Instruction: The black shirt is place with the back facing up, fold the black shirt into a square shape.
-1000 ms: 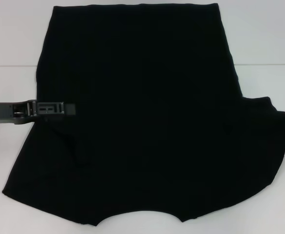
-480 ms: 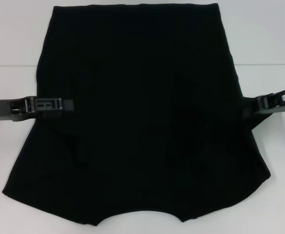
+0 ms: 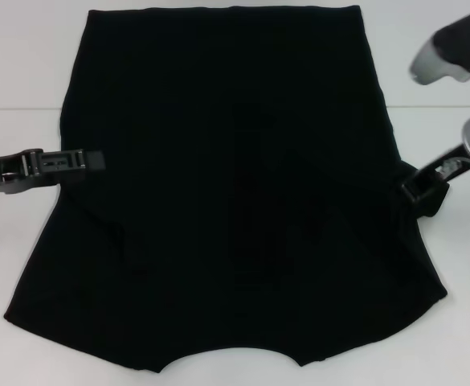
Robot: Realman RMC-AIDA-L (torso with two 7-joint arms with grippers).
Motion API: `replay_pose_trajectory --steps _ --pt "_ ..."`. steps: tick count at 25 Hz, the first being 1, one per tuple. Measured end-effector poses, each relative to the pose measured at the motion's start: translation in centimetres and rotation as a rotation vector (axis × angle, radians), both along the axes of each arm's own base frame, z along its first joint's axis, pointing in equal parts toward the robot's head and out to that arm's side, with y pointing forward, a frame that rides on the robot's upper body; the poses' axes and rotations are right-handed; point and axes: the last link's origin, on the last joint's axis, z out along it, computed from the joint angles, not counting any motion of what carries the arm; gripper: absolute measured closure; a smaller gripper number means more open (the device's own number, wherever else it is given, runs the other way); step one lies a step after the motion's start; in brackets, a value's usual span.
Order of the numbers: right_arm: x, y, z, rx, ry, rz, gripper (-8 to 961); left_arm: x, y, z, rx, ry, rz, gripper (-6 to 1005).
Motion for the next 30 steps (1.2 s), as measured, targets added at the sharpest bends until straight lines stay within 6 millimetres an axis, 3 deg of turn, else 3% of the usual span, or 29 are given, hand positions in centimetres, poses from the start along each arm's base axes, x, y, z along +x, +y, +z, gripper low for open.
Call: replay_pose_trajectory --steps 9,16,23,27,30 --pt "-3.1 0.5 -2.3 -0.004 -0.086 0.150 880 -0.4 -0.1 0.5 0.029 -0.007 0.008 311" --pt "-3.0 -0.7 -4.0 -0.098 -0.132 0.190 871 -0.8 -0.2 1.1 0.054 -0.016 0.021 320" --pt "-3.8 -0.8 -4.1 -0.114 -0.057 0.222 862 -0.8 -0.2 1.0 0.055 -0.017 0.021 329" --pt "-3.7 -0.4 -4.7 -0.090 -0.066 0.236 734 -0.8 -0.2 1.1 0.061 -0.025 0.022 335" --pt "-3.4 0.1 -4.0 -0.027 -0.021 0.204 639 -0.9 -0.4 1.2 0.064 -0.034 0.025 338"
